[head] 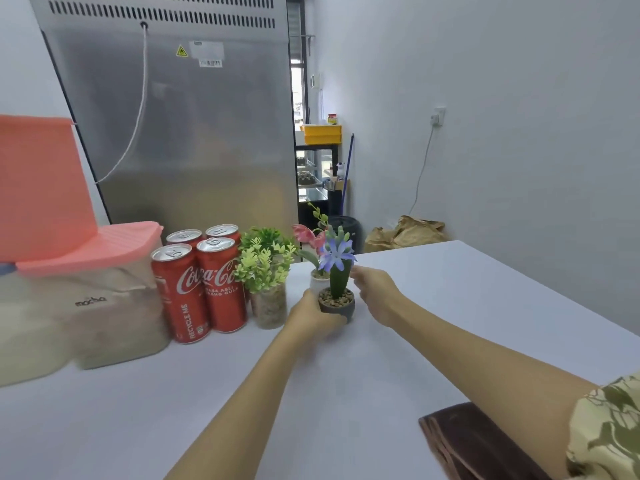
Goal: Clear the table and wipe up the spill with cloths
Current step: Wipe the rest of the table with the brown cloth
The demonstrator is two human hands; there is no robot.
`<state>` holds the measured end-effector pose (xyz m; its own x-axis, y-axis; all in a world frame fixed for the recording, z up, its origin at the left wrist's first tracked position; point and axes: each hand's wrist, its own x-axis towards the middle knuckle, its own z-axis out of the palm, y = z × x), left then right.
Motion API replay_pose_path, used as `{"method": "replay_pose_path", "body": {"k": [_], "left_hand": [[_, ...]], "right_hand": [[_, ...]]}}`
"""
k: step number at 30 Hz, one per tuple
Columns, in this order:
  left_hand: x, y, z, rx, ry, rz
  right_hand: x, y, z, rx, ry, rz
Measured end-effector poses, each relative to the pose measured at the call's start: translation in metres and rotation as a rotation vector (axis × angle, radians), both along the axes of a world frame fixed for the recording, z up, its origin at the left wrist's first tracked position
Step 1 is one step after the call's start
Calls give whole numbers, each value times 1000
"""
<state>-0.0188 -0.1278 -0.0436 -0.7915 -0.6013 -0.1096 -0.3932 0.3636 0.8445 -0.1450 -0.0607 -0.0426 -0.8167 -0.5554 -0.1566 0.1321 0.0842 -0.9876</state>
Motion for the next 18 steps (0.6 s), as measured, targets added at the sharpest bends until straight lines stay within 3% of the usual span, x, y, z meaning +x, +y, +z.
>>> {"method": "replay_pose_path", "body": {"k": [6, 18], "left_hand": [[-1, -6, -5, -119, 14, 49], [-7, -9, -12, -229, -42, 153]], "right_hand": [[6, -23, -1, -76, -93, 168], [15, -55, -5, -37, -97, 162]]}}
